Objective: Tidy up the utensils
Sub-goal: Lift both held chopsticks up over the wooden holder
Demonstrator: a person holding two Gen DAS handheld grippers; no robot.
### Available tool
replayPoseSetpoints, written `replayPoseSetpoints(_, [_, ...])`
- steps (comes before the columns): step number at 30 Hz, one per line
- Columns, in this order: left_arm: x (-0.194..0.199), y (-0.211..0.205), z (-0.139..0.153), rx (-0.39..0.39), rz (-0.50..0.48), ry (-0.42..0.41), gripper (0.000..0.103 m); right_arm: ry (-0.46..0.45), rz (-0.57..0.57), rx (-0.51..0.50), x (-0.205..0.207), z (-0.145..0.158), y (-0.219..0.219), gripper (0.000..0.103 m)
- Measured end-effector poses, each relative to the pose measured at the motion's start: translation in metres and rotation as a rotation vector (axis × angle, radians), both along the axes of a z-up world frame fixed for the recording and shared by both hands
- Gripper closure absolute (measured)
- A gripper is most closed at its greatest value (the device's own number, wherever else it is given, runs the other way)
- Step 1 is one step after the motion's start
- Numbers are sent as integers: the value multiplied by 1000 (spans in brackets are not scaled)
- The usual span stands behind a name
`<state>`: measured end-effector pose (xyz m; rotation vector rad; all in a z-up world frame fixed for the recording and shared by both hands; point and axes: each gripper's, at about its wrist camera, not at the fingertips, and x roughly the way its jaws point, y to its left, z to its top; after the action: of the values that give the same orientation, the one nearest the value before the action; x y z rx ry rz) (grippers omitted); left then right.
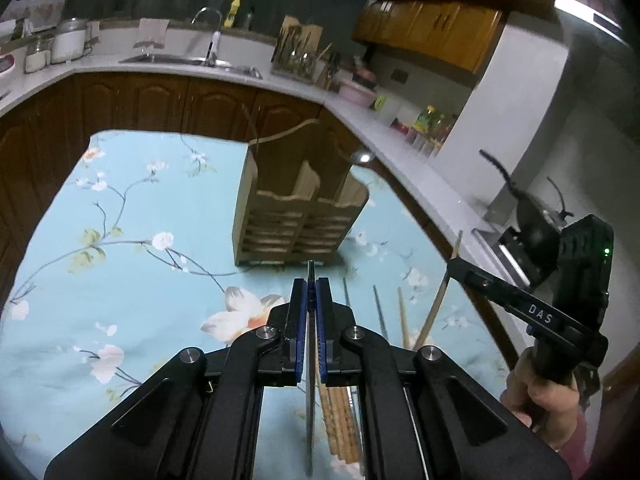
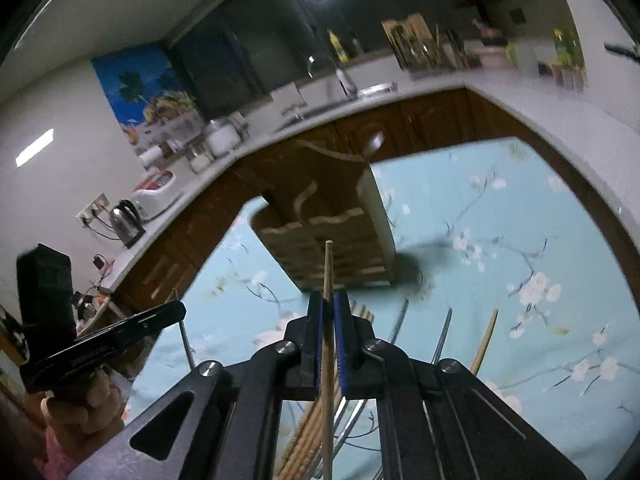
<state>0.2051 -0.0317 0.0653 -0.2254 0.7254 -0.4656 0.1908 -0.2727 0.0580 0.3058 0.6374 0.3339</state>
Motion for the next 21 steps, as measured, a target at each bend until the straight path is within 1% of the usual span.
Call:
replayPoseSetpoints(5, [-12,4,12,-18,0,-28,100,-49,9,-1,-12,16,0,98])
replayPoseSetpoints(8, [-16,6,18,-24,0,-39,100,-64,11,-5,-15,21,1,98])
replayPoseSetpoints(14, [-16,11,31,-45,12,-68,100,-95,7,-4,-18,33,-3,98])
replayPoseSetpoints(21, [-11,15,49,-56,32,-116,100,-135,3,-6,-10,50,-4,98])
